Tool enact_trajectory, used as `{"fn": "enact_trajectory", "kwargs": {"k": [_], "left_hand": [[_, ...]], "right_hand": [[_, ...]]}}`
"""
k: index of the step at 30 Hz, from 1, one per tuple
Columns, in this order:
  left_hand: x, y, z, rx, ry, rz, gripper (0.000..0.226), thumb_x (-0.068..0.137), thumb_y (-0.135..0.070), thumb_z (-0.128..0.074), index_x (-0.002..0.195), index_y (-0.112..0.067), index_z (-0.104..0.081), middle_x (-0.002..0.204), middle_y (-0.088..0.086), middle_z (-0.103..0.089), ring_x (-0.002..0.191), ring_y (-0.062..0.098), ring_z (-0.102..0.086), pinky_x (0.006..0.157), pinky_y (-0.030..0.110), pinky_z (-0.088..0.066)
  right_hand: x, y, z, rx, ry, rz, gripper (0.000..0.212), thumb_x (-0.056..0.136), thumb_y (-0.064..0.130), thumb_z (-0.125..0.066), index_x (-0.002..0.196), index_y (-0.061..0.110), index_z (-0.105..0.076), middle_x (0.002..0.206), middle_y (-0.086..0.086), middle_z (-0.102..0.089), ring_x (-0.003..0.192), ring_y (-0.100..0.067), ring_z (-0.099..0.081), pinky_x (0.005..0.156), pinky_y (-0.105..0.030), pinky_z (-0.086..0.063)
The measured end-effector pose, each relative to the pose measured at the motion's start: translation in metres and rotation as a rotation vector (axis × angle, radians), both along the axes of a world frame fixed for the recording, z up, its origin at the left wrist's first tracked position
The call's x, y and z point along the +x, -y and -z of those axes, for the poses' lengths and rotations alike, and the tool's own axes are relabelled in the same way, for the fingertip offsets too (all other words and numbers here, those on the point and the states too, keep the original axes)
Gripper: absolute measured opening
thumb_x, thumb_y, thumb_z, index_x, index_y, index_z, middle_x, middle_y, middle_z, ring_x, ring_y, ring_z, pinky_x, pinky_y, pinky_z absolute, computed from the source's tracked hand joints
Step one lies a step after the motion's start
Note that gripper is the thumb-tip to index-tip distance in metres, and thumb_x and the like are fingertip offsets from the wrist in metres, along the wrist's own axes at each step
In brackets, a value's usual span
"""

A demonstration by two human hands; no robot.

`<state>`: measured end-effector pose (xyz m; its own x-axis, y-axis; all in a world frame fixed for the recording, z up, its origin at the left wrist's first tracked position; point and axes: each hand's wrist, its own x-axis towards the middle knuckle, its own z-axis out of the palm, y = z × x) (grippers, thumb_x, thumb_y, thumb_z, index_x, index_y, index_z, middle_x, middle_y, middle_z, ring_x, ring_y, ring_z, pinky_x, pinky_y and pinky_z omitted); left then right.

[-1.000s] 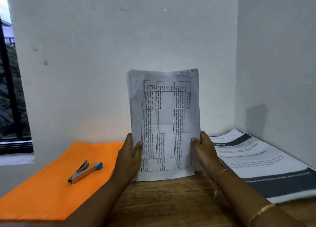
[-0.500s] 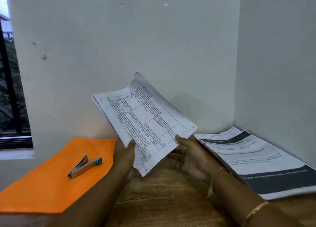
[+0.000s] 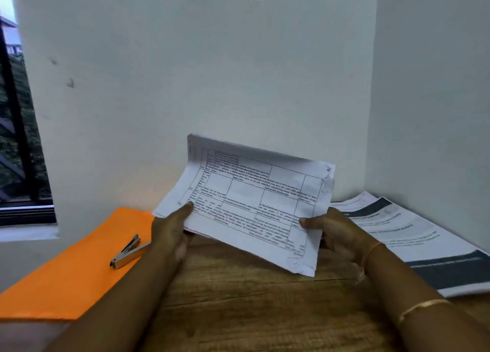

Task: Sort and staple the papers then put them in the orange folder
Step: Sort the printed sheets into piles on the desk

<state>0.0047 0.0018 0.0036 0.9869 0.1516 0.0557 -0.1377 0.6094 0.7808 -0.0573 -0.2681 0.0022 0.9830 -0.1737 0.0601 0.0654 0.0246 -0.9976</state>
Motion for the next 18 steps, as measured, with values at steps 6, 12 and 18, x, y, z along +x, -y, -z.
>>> {"fn": "enact_trajectory", "kwargs": {"k": [6, 12, 18], "left_hand": [[0.001, -0.008, 0.006, 0.699, 0.025, -0.072, 0.033, 0.08, 0.002, -0.066, 0.112, -0.004, -0.057, 0.108, 0.016, -0.062, 0.081, 0.028, -0.06, 0.071, 0.034, -0.049], [-0.003, 0.005, 0.006, 1.208, 0.308, -0.112, 0.026, 0.083, -0.026, -0.063, 0.108, -0.019, -0.06, 0.106, 0.007, -0.065, 0.095, 0.023, -0.057, 0.069, 0.029, -0.043], [0.003, 0.011, 0.02, 1.333, 0.152, -0.07, 0.046, 0.093, -0.013, -0.053, 0.136, -0.009, -0.036, 0.135, 0.011, -0.048, 0.121, 0.029, -0.047, 0.078, 0.026, -0.035]], "right_hand": [[-0.001, -0.007, -0.007, -0.287, 0.219, 0.386, 0.022, 0.089, 0.0, -0.054, 0.097, 0.019, -0.063, 0.093, 0.0, -0.066, 0.088, -0.02, -0.06, 0.082, -0.029, -0.046], [-0.007, -0.028, -0.009, -0.437, 0.413, 0.52, 0.015, 0.094, 0.008, -0.049, 0.089, 0.018, -0.059, 0.079, 0.004, -0.06, 0.073, -0.013, -0.055, 0.056, -0.018, -0.04], [-0.002, -0.028, 0.005, -0.407, 0.164, 0.281, 0.017, 0.094, 0.014, -0.049, 0.107, 0.022, -0.056, 0.103, -0.003, -0.065, 0.091, -0.019, -0.06, 0.072, -0.027, -0.048]]}}
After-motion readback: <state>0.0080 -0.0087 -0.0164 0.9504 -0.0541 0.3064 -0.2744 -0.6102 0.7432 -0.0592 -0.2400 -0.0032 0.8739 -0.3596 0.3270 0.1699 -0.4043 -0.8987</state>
